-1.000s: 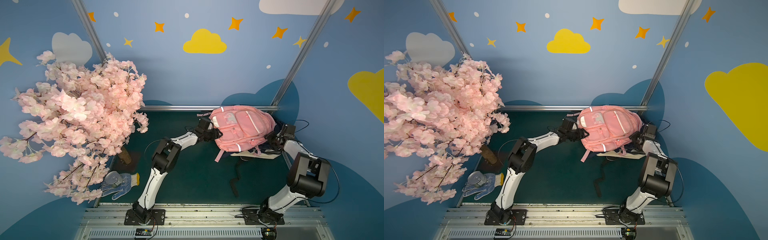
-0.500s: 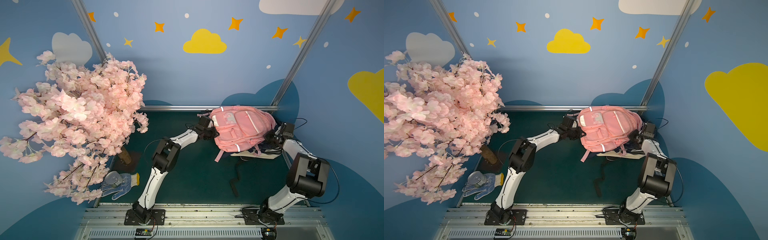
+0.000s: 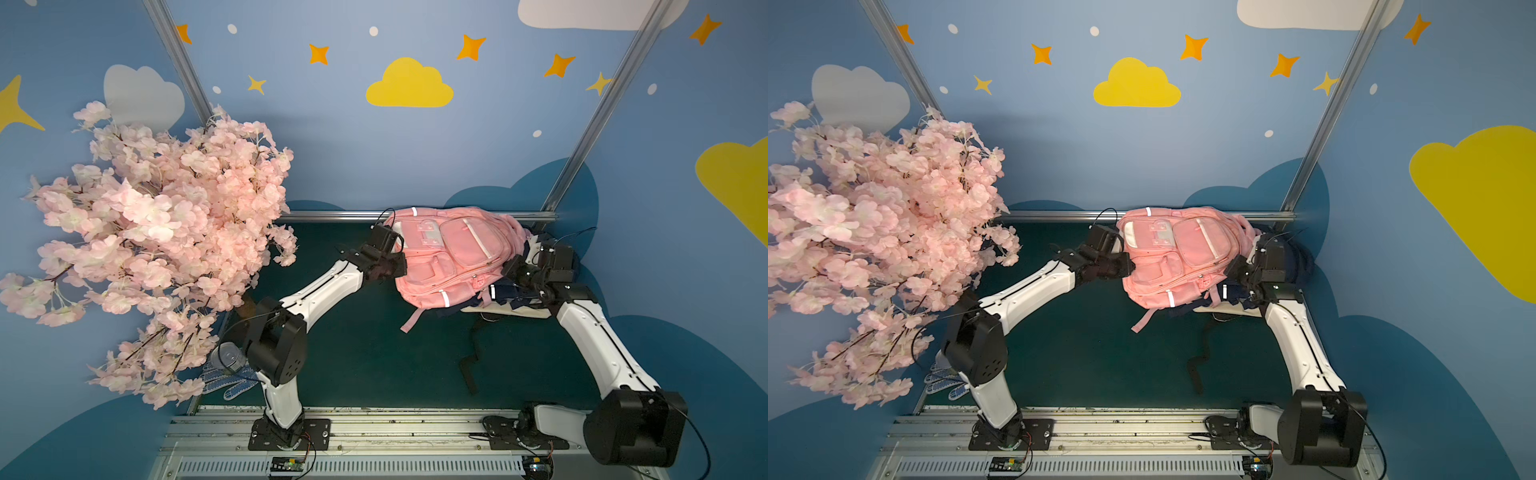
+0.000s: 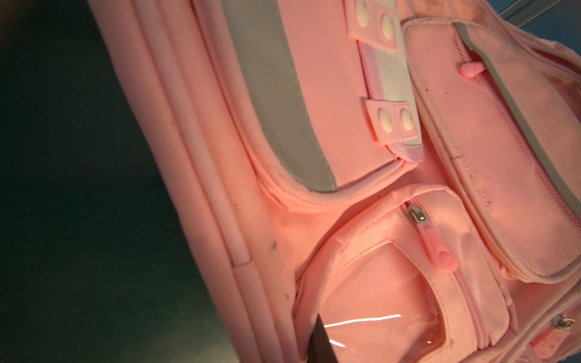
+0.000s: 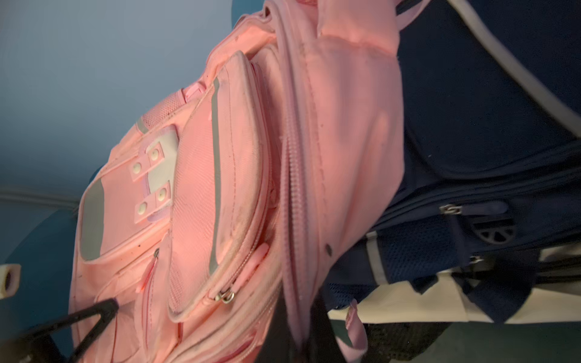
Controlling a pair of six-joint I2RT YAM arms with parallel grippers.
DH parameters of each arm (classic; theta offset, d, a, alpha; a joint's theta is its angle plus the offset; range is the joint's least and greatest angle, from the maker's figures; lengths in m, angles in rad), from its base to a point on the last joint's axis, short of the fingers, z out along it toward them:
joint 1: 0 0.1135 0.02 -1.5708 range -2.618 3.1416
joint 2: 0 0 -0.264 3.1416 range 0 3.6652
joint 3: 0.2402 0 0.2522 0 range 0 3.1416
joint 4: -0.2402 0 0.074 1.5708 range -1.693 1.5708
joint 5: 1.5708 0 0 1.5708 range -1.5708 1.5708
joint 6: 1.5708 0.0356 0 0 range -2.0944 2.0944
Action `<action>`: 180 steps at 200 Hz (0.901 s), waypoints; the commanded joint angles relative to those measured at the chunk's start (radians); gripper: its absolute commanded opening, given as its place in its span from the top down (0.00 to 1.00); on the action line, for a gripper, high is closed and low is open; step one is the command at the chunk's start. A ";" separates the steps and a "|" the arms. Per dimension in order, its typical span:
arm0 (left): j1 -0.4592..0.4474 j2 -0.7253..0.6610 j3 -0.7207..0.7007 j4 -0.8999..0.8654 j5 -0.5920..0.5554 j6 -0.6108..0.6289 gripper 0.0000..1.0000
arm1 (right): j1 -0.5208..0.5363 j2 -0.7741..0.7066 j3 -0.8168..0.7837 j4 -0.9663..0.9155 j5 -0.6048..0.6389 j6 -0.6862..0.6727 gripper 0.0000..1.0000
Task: Zip up the backpack
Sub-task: Place the backpack at the center of the board.
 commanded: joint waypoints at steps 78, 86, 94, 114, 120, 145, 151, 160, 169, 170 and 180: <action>0.188 0.048 -0.033 -0.183 -0.213 0.068 0.70 | 0.547 0.042 -0.170 0.087 0.099 0.091 0.79; 0.186 0.054 -0.018 -0.224 -0.230 0.056 0.59 | 0.549 0.039 -0.162 0.064 0.110 0.085 0.66; 0.182 0.050 -0.015 -0.254 -0.253 0.045 0.48 | 0.546 0.030 -0.154 0.033 0.133 0.072 0.52; 0.160 0.003 -0.038 -0.332 -0.346 0.002 0.27 | 0.535 -0.017 -0.140 -0.041 0.274 0.017 0.27; 0.148 -0.019 -0.052 -0.351 -0.373 -0.011 0.22 | 0.523 -0.038 -0.134 -0.069 0.329 0.002 0.22; 0.082 -0.144 -0.164 -0.367 -0.419 -0.077 0.10 | 0.417 -0.084 -0.097 -0.134 0.368 -0.069 0.15; 0.060 -0.177 -0.200 -0.355 -0.409 -0.090 0.08 | 0.380 -0.078 -0.087 -0.127 0.345 -0.082 0.14; 0.026 -0.220 -0.257 -0.326 -0.384 -0.116 0.07 | 0.330 -0.050 -0.060 -0.121 0.296 -0.101 0.14; 0.002 -0.255 -0.323 -0.279 -0.331 -0.151 0.06 | 0.290 -0.004 -0.023 -0.116 0.260 -0.116 0.15; 0.000 -0.258 -0.330 -0.272 -0.324 -0.154 0.06 | 0.286 0.002 -0.019 -0.115 0.258 -0.119 0.15; -0.027 -0.289 -0.406 -0.203 -0.257 -0.199 0.06 | 0.251 0.062 0.026 -0.112 0.239 -0.128 0.15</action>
